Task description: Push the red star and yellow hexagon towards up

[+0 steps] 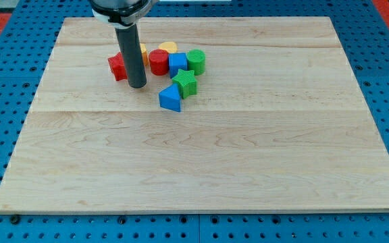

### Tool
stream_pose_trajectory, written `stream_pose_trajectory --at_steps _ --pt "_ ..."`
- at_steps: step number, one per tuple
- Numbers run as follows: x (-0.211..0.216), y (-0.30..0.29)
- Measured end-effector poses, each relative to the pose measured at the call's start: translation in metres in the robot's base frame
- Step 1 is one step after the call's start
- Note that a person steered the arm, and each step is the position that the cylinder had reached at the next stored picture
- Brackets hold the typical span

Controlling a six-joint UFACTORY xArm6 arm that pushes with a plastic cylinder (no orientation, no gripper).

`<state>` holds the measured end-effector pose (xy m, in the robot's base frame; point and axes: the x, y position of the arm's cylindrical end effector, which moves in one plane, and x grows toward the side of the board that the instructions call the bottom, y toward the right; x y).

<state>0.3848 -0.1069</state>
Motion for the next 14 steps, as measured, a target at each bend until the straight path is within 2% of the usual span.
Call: stream_pose_trajectory --at_steps 2,3,4,7,8,9,10,11,13,14 --pt "0.004 0.016" --pt "0.019 0.025" --pt "0.005 0.025" --pt "-0.029 -0.06" --pt "-0.044 -0.064" --pt "-0.034 -0.057" --pt "-0.026 -0.003" --pt "-0.043 0.026" --pt "-0.067 -0.018" --pt "-0.087 -0.009"
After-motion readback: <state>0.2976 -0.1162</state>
